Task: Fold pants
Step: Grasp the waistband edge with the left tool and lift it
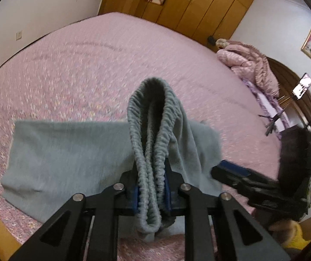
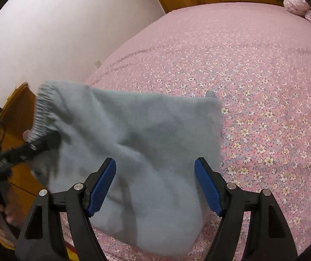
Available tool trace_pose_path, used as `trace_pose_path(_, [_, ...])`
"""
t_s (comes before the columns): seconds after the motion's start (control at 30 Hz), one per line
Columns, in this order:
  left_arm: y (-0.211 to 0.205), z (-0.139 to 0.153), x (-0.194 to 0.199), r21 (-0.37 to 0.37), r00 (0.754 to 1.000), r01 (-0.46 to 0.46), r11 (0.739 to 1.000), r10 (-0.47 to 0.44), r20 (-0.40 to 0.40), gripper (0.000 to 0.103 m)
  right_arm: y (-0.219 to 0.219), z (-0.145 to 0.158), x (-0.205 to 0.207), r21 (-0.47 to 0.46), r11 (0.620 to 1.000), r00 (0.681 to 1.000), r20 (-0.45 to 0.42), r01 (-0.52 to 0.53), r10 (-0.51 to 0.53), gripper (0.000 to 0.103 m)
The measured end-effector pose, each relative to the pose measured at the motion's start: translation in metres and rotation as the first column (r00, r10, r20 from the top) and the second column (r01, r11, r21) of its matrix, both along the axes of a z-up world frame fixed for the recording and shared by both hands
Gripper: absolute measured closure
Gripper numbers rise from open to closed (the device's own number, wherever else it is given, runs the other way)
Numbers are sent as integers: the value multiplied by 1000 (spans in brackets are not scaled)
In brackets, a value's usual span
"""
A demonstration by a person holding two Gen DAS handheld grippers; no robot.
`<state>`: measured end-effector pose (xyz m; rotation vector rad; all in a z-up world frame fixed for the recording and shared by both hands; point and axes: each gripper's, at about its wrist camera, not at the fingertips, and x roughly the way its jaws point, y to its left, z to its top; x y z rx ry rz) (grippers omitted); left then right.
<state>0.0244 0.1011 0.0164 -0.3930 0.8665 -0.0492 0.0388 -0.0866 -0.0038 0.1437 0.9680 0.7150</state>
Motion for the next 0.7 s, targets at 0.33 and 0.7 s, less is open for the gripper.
trace_pose_path(0.33, [60,32,-23,-12,993,-112,994,113,26,85,29,-3,-14,-53,997,997,36,-60,62,26])
trace_pose_path(0.7, [144,-38,-29,-81,955,-266,961,252,-154,84,49,-17,-9,-85,992,996,1,-92,92,27])
